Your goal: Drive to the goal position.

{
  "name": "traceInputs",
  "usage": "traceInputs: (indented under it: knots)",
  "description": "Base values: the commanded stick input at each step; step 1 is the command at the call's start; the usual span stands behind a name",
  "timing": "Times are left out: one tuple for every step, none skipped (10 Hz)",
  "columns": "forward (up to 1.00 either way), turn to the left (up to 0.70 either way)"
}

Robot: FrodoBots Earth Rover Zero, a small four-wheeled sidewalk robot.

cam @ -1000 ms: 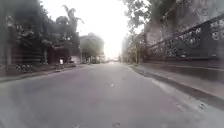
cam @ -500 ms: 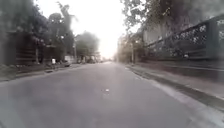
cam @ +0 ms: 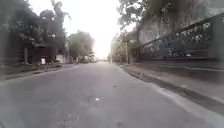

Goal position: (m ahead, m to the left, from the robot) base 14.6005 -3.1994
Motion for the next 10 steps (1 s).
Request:
traceInputs:
  knots:
    - [1.00, 0.00]
    - [1.00, 0.00]
    - [1.00, 0.00]
    - [1.00, 0.00]
    - [1.00, 0.00]
    - [1.00, 0.00]
    - [1.00, 0.00]
    - [1.00, 0.00]
    - [1.00, 0.00]
    - [1.00, 0.00]
